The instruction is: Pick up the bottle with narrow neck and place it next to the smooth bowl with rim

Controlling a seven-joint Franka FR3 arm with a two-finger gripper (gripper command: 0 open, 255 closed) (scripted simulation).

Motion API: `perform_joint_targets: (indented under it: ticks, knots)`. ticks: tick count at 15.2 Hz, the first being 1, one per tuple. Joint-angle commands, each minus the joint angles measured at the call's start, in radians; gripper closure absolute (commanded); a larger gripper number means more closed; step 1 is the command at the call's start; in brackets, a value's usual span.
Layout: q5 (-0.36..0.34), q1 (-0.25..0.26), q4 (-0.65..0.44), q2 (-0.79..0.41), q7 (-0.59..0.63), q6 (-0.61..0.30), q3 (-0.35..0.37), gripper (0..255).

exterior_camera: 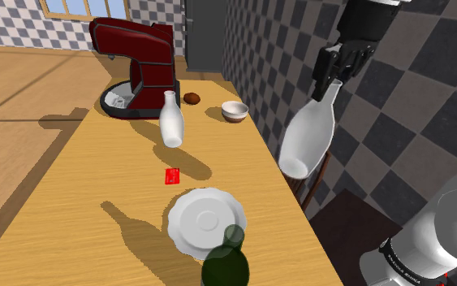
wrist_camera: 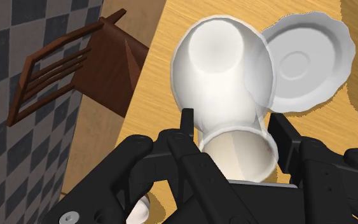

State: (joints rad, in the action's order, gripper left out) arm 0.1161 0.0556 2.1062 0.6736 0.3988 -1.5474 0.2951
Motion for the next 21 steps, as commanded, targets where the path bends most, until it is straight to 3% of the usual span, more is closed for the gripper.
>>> perform_joint_targets:
  ticks: [1, 17, 21]
  knots:
    - [-0.004, -0.003, -0.037, -0.011, 0.000, 0.026, -0.002, 255]
    - [-0.029, -0.023, -0.353, -0.126, 0.010, 0.228, -0.004, 255]
    - [-0.052, -0.039, -0.342, -0.170, -0.036, 0.177, -0.034, 255]
